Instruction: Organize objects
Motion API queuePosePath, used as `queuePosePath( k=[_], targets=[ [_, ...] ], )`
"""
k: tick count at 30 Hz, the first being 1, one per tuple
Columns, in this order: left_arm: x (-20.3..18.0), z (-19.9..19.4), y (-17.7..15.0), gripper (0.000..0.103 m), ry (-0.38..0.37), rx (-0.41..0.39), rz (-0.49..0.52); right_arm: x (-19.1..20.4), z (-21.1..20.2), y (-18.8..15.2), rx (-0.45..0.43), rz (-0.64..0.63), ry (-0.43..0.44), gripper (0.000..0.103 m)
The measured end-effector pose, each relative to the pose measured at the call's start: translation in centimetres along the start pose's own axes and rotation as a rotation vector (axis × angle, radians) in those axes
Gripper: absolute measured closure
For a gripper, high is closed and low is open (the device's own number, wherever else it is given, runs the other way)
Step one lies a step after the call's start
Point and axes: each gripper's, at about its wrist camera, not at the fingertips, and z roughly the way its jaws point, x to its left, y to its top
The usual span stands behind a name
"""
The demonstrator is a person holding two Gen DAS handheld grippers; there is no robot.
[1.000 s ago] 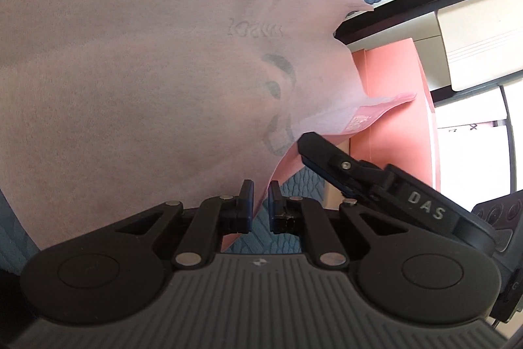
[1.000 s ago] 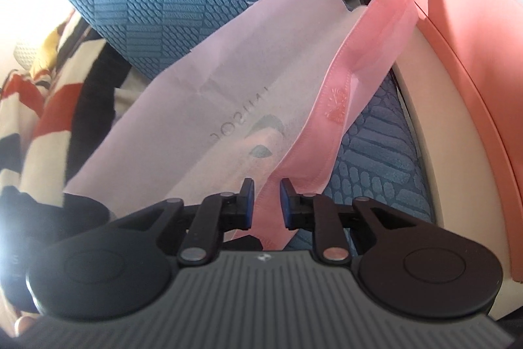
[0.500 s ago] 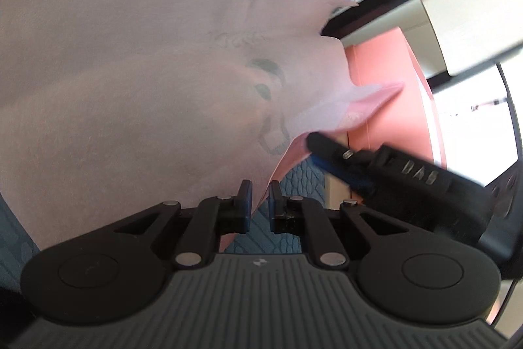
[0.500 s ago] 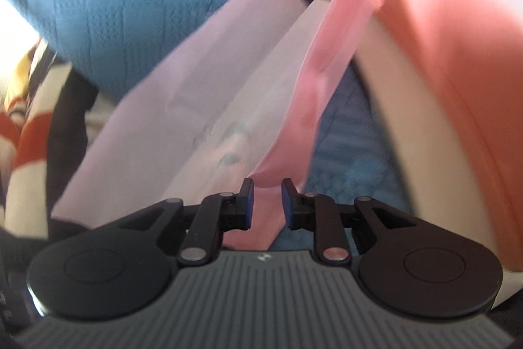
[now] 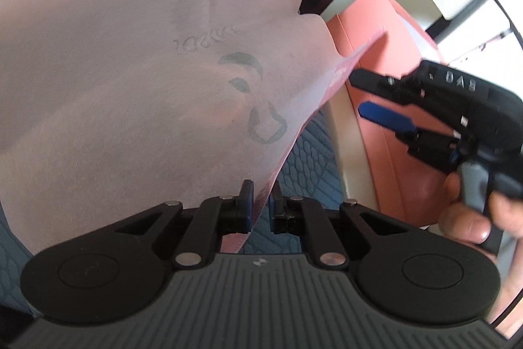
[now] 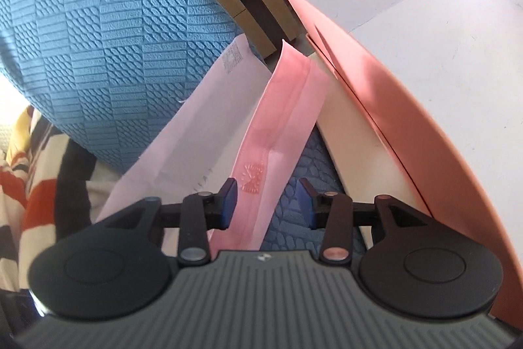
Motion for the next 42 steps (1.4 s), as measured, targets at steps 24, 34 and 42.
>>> queuePosePath(
  k=[24,34,42],
  targets=[
    [-2.8,-1.7,-2.0,0.092,0.127,0.010,0.252,1.4,2.7,-1.2,0.096,-0.170,-0.235,0.091],
    [0.6,-1.4,-1.2,0.092,-0.123,0.082,-0.001,1.2,2.6,-1.4,0.102,-0.246,-0.311,0.083],
    [3.8,0.2,-1.6,0.092,-0.162,0.098,-0.273,1.5,-0.5,-0.9,0.015,-0.245,-0.152,0.054]
  ],
)
